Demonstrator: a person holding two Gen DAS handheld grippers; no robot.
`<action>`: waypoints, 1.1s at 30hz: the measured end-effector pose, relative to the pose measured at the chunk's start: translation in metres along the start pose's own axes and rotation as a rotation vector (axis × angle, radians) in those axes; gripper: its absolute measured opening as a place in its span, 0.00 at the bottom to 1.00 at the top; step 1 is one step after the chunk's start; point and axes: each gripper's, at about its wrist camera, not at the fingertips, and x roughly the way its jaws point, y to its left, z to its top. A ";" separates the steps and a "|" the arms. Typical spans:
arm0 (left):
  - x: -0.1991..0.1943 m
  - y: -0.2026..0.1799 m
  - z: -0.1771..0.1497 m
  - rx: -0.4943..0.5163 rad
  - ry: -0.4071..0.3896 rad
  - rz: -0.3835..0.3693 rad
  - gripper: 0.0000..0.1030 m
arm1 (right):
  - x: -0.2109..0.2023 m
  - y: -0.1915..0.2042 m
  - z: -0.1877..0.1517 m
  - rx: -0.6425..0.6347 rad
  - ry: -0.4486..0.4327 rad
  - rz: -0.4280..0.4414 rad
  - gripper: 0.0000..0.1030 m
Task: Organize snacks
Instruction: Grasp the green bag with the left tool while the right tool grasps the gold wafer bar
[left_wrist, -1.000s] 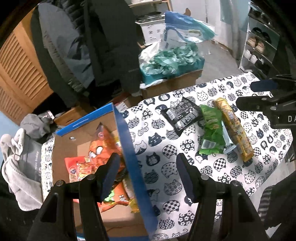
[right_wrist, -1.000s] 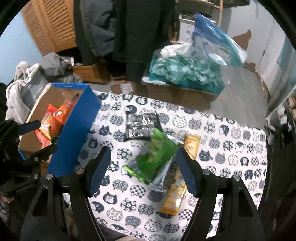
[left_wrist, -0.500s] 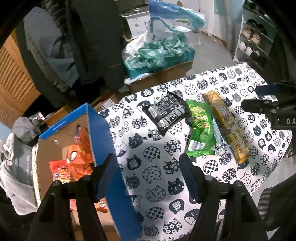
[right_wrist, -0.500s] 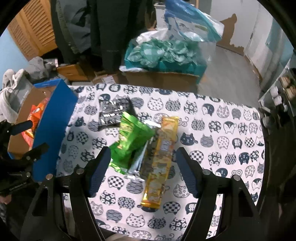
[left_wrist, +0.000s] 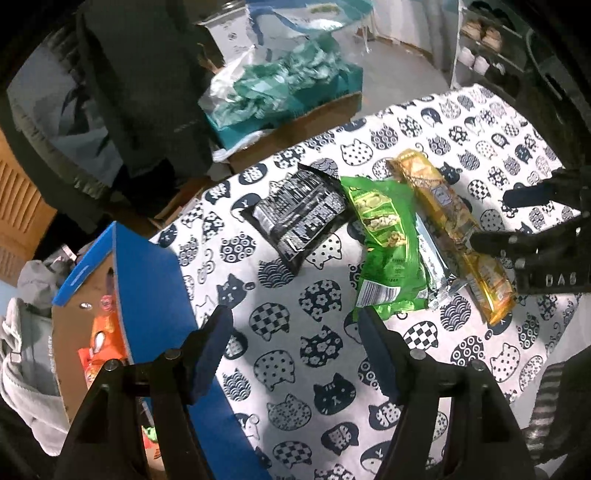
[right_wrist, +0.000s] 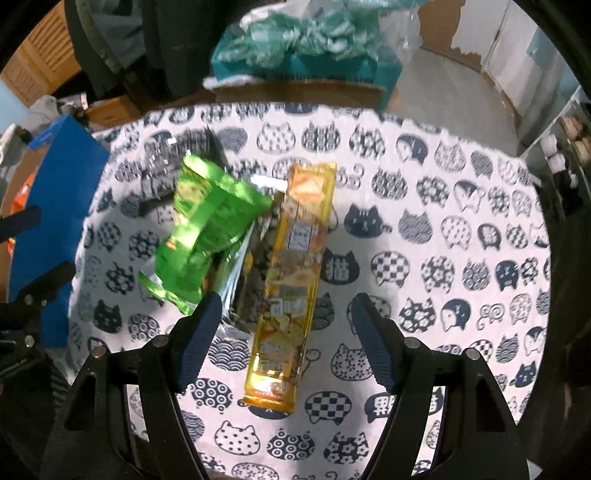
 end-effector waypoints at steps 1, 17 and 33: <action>0.005 -0.003 0.002 0.008 0.007 0.001 0.70 | 0.005 0.000 -0.001 -0.003 0.010 -0.002 0.71; 0.026 -0.027 0.019 0.026 0.029 -0.041 0.71 | 0.045 -0.011 -0.020 0.026 0.114 0.042 0.33; 0.063 -0.048 0.045 -0.017 0.083 -0.121 0.77 | 0.031 -0.052 -0.047 0.103 0.100 -0.002 0.40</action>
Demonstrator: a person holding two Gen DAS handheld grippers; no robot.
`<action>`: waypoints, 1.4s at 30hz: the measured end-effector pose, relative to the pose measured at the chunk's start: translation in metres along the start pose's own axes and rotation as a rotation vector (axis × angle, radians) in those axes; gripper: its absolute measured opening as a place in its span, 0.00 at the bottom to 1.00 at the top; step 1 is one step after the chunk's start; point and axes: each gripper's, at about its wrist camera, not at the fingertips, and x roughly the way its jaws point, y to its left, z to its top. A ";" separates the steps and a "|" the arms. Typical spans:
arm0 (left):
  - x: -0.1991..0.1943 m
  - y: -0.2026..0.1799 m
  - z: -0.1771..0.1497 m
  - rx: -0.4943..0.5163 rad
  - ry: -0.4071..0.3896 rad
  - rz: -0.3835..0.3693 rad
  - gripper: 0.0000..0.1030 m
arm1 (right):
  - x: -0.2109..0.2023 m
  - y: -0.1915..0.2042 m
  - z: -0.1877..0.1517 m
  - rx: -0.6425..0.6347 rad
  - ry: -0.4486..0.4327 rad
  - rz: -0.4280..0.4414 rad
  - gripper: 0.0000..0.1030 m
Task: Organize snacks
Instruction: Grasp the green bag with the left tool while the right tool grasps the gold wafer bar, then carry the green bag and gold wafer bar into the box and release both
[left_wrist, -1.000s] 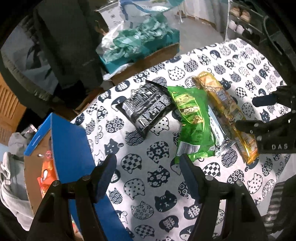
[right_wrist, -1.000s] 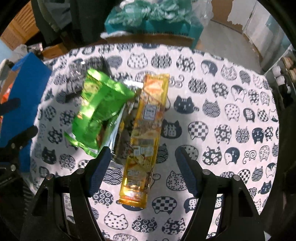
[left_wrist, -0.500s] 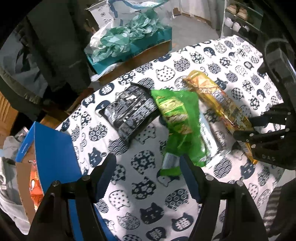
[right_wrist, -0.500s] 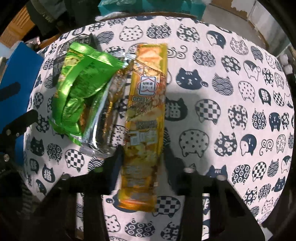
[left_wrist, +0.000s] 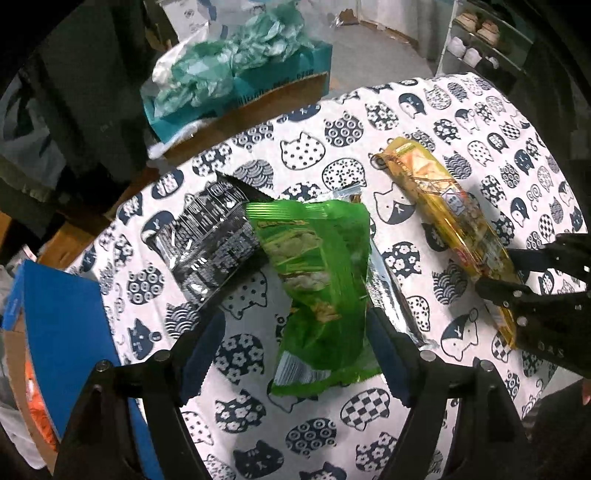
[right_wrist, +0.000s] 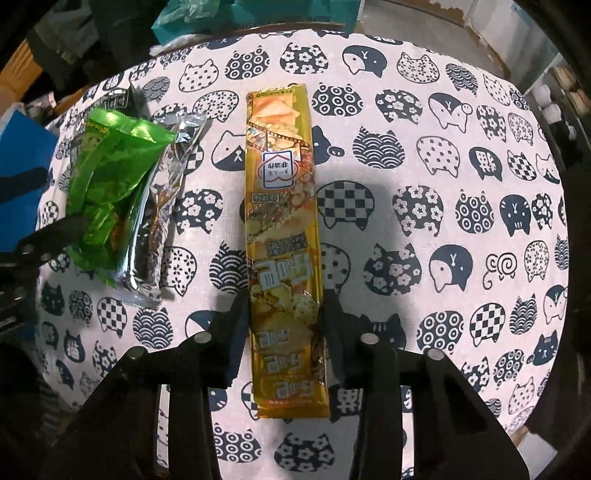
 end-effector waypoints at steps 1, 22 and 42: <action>0.005 0.001 0.001 -0.005 0.011 0.004 0.77 | 0.000 -0.001 0.001 0.001 -0.003 0.003 0.43; 0.025 0.006 -0.001 -0.003 0.021 -0.059 0.41 | 0.029 0.014 0.067 -0.056 -0.058 -0.041 0.30; -0.053 0.013 -0.029 0.066 -0.093 0.055 0.40 | -0.049 0.024 0.043 -0.078 -0.130 -0.004 0.29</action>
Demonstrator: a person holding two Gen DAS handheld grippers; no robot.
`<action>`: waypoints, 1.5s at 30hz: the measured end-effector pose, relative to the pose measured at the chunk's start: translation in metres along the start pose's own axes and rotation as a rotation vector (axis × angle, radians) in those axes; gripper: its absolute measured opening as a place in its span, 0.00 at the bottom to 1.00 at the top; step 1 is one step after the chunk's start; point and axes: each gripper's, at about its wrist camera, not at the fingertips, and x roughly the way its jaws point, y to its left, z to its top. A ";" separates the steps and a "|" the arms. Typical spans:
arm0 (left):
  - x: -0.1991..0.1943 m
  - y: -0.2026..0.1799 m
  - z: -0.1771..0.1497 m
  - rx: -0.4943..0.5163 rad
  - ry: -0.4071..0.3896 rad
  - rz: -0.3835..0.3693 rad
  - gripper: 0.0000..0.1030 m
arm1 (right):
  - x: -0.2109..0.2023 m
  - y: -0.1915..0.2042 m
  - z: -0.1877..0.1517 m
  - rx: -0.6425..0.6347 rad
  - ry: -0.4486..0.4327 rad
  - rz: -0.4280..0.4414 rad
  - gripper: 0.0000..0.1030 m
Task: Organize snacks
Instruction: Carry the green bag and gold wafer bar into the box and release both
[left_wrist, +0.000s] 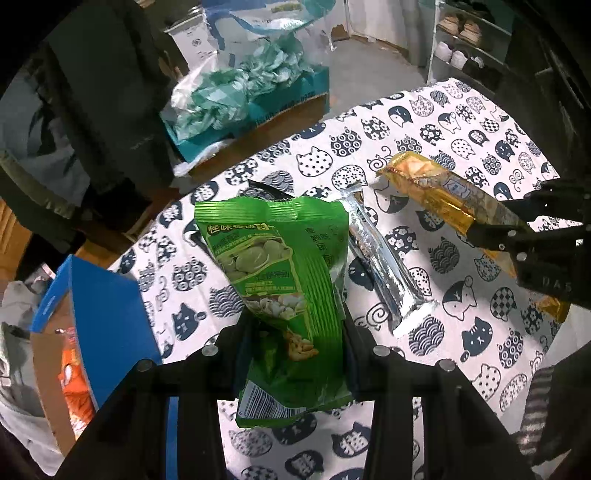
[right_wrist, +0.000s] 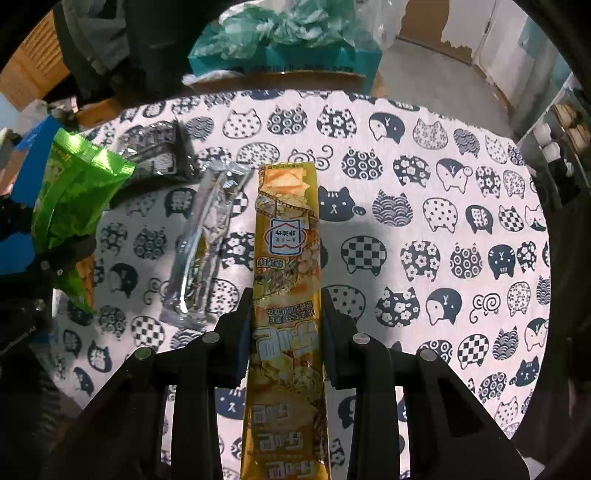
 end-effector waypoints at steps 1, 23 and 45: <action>-0.005 0.002 -0.002 0.000 -0.007 0.008 0.40 | -0.003 0.002 -0.002 -0.001 -0.005 -0.001 0.29; -0.086 0.040 -0.018 -0.057 -0.122 0.046 0.40 | -0.082 0.062 -0.010 -0.098 -0.155 0.052 0.29; -0.115 0.116 -0.057 -0.184 -0.167 0.122 0.40 | -0.103 0.167 0.036 -0.228 -0.206 0.141 0.29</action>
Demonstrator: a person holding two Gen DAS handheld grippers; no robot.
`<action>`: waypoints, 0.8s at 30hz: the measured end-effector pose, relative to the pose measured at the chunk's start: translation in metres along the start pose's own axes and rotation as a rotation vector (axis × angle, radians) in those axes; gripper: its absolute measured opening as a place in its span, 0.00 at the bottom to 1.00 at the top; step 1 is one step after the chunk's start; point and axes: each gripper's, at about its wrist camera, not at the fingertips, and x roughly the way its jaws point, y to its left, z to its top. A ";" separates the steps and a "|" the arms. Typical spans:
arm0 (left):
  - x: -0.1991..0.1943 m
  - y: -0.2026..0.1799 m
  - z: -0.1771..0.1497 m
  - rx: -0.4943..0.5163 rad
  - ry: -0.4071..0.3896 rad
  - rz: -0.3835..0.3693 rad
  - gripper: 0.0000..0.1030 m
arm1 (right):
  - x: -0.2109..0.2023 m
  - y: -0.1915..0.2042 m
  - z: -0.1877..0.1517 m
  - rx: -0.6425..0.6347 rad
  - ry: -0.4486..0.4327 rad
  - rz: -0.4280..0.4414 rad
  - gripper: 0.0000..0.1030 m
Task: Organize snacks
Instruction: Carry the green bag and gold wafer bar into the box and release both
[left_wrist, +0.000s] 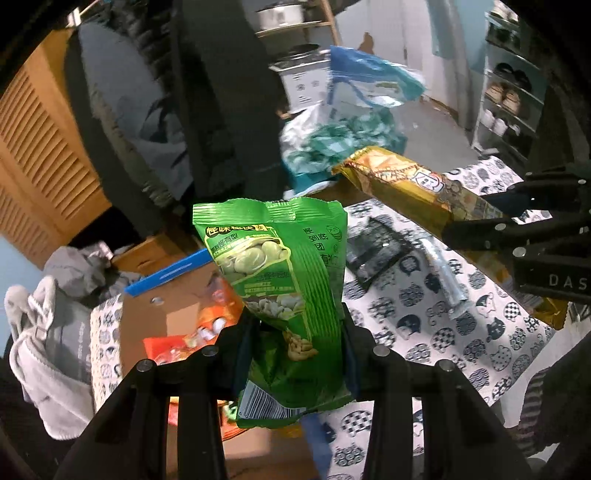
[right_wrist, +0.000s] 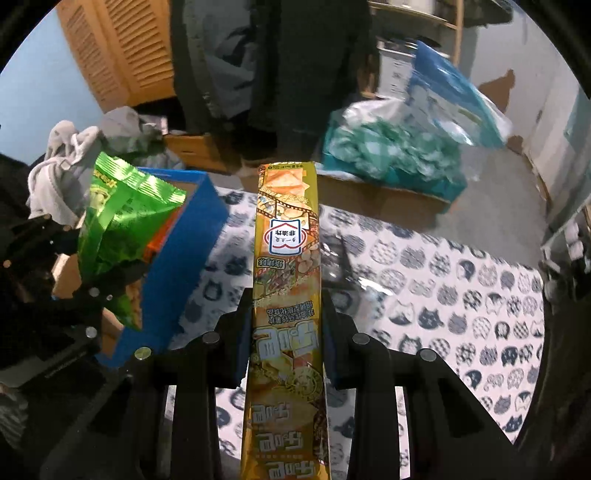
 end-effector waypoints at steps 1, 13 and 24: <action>0.000 0.008 -0.002 -0.014 0.003 0.005 0.40 | 0.002 0.008 0.005 -0.012 0.001 0.008 0.29; 0.000 0.080 -0.029 -0.143 0.032 0.065 0.40 | 0.026 0.088 0.045 -0.116 0.014 0.082 0.29; 0.012 0.137 -0.060 -0.253 0.086 0.112 0.40 | 0.064 0.150 0.066 -0.181 0.068 0.116 0.30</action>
